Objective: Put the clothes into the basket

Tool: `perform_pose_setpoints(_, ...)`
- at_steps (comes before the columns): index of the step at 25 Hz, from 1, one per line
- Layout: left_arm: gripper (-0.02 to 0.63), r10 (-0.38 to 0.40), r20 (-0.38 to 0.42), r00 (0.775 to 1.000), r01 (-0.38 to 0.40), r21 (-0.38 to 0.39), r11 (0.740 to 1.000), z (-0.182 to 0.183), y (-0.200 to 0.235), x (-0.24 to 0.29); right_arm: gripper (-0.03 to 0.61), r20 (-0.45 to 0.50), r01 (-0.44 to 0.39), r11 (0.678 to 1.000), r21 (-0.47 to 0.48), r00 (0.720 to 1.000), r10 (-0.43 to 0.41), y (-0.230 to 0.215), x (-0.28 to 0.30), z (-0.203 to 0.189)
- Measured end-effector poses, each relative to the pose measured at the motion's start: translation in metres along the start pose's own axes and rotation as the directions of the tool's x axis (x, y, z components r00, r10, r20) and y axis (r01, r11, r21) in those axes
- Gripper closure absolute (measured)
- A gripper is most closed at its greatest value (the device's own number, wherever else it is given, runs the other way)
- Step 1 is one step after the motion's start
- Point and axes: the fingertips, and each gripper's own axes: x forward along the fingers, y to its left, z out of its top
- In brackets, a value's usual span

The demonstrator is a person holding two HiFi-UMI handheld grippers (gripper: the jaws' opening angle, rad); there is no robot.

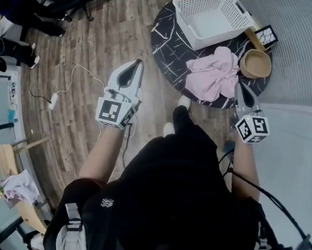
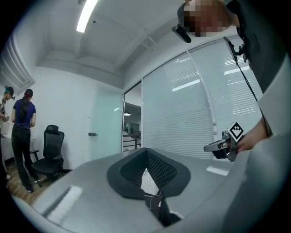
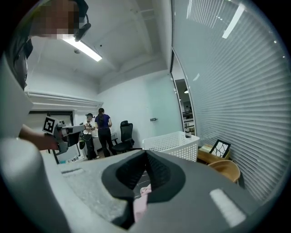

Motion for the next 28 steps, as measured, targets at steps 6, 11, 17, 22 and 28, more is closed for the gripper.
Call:
perform_pose_setpoints(6, 0.606, -0.011, 0.004, 1.0, 0.011, 0.024, 1.0, 0.016, 0.021, 0.067, 0.577, 0.063, -0.001, 1.0, -0.022, 0.998, 0.002, -0.04, 0.05, 0.039)
perform_pose_setpoints(11, 0.606, -0.032, -0.007, 0.999, 0.032, 0.099, 0.995, 0.028, 0.03, 0.128, 0.577, 0.086, 0.029, 1.0, 0.002, 0.996, -0.029, -0.08, 0.085, 0.048)
perform_pose_setpoints(17, 0.606, -0.015, -0.038, 0.999, 0.019, 0.107, 0.994, 0.026, 0.038, 0.186, 0.577, 0.059, 0.046, 0.998, 0.04, 0.997, -0.048, -0.117, 0.112, 0.035)
perform_pose_setpoints(22, 0.606, -0.02, -0.075, 0.997, 0.028, 0.108, 0.994, 0.009, 0.048, 0.22, 0.577, 0.04, 0.086, 0.995, 0.044, 0.995, -0.088, -0.13, 0.126, 0.029)
perform_pose_setpoints(28, 0.606, -0.098, -0.108, 0.989, 0.105, 0.061, 0.993, -0.033, 0.057, 0.255, 0.577, -0.058, 0.122, 0.991, 0.046, 0.991, -0.119, -0.135, 0.145, -0.001)
